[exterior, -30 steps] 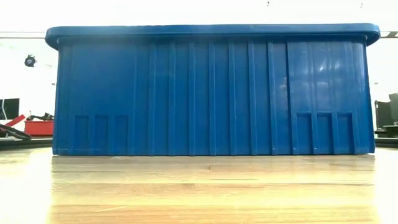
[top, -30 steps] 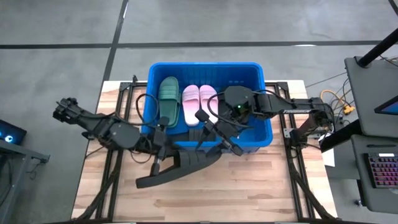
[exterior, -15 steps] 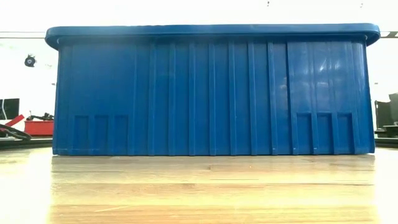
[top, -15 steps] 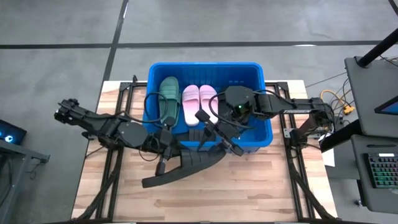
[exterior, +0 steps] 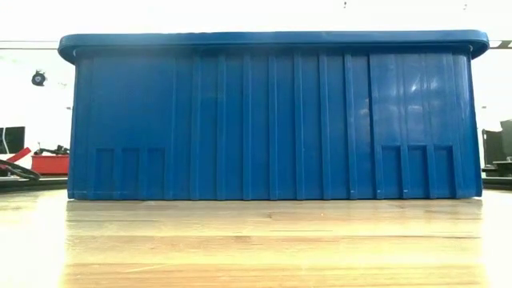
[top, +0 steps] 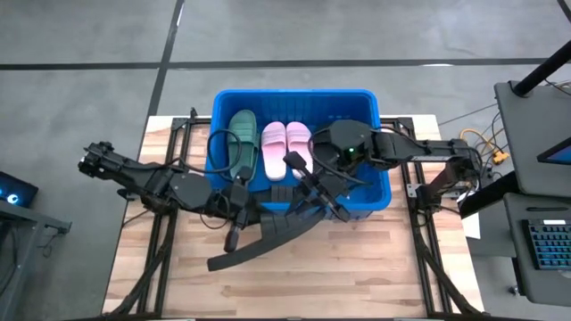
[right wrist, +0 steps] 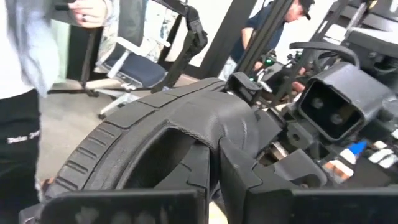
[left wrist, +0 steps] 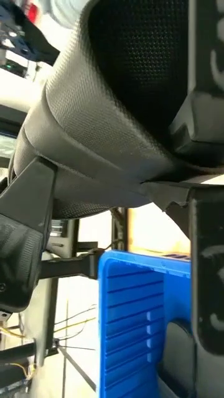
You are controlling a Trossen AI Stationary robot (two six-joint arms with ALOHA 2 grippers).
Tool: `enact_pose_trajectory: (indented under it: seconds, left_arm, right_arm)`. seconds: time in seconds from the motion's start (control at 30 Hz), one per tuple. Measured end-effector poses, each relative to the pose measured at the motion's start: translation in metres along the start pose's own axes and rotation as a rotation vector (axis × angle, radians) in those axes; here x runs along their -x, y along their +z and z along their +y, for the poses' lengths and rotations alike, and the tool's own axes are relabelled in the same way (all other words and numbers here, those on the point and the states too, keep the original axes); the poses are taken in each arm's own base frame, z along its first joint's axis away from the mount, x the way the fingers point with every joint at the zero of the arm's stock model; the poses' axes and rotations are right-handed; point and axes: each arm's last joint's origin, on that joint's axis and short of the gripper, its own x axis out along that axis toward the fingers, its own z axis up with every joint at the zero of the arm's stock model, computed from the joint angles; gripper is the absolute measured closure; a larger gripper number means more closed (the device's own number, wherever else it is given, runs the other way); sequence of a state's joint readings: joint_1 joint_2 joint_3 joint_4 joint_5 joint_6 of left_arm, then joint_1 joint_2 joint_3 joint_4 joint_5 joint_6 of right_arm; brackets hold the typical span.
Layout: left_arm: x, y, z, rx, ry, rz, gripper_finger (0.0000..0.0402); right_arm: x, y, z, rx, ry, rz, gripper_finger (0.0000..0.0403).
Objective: Pick and place slides into bin
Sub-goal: Put the black slipper into the blue bin
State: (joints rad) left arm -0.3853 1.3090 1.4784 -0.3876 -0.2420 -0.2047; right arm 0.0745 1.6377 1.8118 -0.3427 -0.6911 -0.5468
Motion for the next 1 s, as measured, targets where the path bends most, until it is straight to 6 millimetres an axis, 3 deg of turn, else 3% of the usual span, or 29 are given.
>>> enact_pose_trajectory:
  seconds: [0.37, 0.77, 1.0]
  left_arm:
    - [0.014, 0.011, 0.013, 0.111, 0.034, -0.061, 0.0316]
    - [0.053, 0.025, 0.024, 0.193, 0.034, -0.152, 0.0235]
    - [0.076, 0.033, 0.027, 0.207, 0.017, -0.214, 0.0216]
  right_arm:
    - [0.020, 0.009, -0.006, -0.001, -0.089, 0.009, 0.0394]
    - [0.030, 0.014, -0.008, 0.007, -0.149, 0.028, 0.0394]
    - [0.036, 0.011, -0.010, -0.006, -0.213, 0.095, 0.0394]
